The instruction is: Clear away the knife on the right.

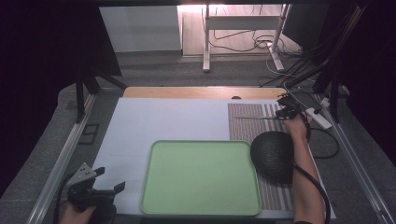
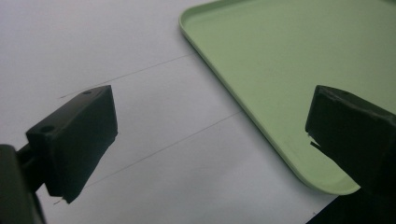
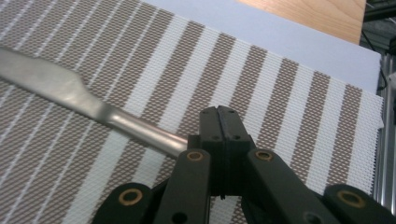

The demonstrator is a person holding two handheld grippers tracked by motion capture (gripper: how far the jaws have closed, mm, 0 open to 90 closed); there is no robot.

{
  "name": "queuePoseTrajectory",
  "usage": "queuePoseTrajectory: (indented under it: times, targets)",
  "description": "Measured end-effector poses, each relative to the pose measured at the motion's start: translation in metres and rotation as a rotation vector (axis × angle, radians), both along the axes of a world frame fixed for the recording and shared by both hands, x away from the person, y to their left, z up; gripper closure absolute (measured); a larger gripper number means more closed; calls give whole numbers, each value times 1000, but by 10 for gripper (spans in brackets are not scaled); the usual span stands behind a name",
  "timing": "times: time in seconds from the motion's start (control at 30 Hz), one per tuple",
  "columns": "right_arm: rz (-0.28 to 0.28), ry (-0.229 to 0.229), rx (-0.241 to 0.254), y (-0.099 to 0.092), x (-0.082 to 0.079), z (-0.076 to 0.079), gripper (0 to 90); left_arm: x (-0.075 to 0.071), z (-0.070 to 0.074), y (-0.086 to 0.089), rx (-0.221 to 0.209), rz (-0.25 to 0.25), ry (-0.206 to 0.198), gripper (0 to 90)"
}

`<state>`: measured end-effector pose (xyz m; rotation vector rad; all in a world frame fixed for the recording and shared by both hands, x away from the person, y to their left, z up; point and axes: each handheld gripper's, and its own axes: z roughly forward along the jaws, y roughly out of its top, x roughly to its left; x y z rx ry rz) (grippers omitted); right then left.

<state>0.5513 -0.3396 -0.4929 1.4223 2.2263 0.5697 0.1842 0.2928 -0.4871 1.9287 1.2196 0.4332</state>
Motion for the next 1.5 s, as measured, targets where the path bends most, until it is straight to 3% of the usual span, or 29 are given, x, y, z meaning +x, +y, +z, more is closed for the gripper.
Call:
queuePoseTrajectory:
  times: [0.07,0.27,0.47,0.63,0.7,0.8,0.93,0.97,1.03,1.07,1.1,1.13,1.27,1.3,1.43,1.5]
  targets:
    - [-24,6,0,-4,2,-2,900,0,0,0,1,0,0,32]
    - [-22,48,1,-11,-5,-2,900,0,0,0,3,-1,-1,32]
    - [54,111,-5,-14,-28,1,900,-1,0,-1,7,-4,-4,32]
    - [84,166,20,-14,-38,3,900,0,0,-1,9,-6,-2,32]
    - [119,196,36,-11,-44,4,900,0,0,-2,10,-7,-3,32]
    - [113,207,31,-10,-43,4,900,1,0,-2,16,-11,-4,32]
    - [81,175,46,-11,-41,9,879,1,0,-3,18,-12,-5,32]
    - [64,137,64,-11,-40,15,778,1,0,-3,17,-11,-4,32]
    - [69,113,96,-10,-40,20,646,1,0,-3,18,-11,-4,32]
    - [71,107,105,-8,-39,22,579,1,0,-3,20,-12,-5,32]
    - [71,107,105,-8,-39,22,579,1,0,-3,20,-12,-5,32]
    - [81,97,107,-4,-38,24,457,1,0,-3,21,-12,-4,32]
    - [77,112,111,5,-33,21,229,1,0,-3,22,-11,-2,32]
    - [77,112,111,5,-33,21,229,1,0,-3,22,-11,-2,32]
    - [40,116,63,16,-25,13,37,1,0,-3,22,-12,-3,32]
    - [33,106,49,21,-22,11,35,1,0,-3,21,-12,-4,32]
